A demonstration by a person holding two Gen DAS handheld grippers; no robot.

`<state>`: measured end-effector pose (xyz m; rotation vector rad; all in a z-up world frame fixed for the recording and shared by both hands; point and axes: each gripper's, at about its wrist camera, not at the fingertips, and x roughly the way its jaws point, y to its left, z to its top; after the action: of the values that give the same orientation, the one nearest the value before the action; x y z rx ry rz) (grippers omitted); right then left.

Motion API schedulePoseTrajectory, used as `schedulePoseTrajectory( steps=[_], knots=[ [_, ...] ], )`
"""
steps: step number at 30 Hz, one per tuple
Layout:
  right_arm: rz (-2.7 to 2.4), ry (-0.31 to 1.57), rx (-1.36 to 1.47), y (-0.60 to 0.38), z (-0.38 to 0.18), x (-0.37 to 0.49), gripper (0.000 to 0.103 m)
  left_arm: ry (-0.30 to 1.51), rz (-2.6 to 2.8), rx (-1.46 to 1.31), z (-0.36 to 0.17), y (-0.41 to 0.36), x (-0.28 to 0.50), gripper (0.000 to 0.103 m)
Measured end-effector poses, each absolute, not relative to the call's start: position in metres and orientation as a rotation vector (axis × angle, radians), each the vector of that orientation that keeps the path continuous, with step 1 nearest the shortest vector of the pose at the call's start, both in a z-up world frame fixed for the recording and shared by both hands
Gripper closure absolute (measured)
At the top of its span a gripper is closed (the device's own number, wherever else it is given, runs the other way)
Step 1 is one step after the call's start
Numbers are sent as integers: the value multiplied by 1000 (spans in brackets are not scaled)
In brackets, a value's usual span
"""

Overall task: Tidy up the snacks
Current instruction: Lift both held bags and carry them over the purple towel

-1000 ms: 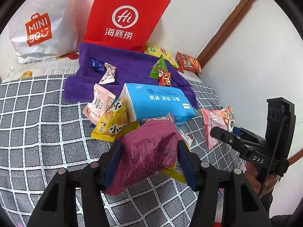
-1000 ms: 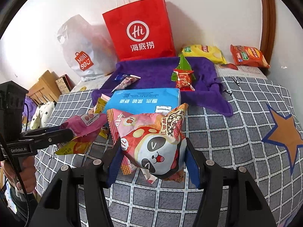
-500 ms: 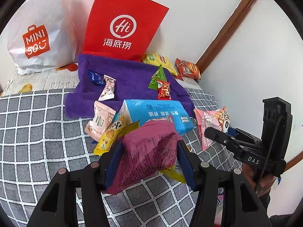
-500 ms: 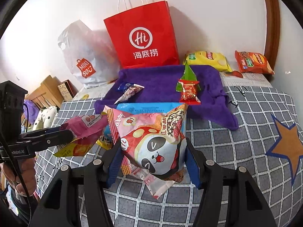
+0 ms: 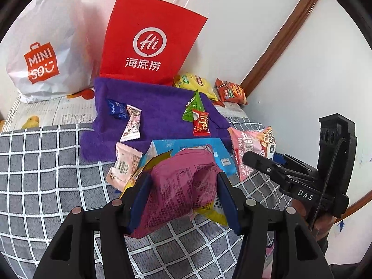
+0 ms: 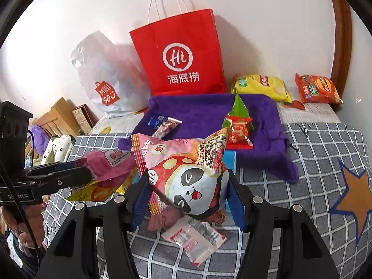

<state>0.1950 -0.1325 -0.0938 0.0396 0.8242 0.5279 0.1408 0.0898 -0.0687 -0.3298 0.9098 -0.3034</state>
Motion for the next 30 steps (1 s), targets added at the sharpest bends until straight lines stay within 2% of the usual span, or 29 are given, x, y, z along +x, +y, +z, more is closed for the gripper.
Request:
schedulePoseTrajectory(
  steps=[30],
  knots=[
    [491, 767, 68, -116, -64, 288, 43, 887, -261, -277, -48, 96, 219, 49]
  ],
)
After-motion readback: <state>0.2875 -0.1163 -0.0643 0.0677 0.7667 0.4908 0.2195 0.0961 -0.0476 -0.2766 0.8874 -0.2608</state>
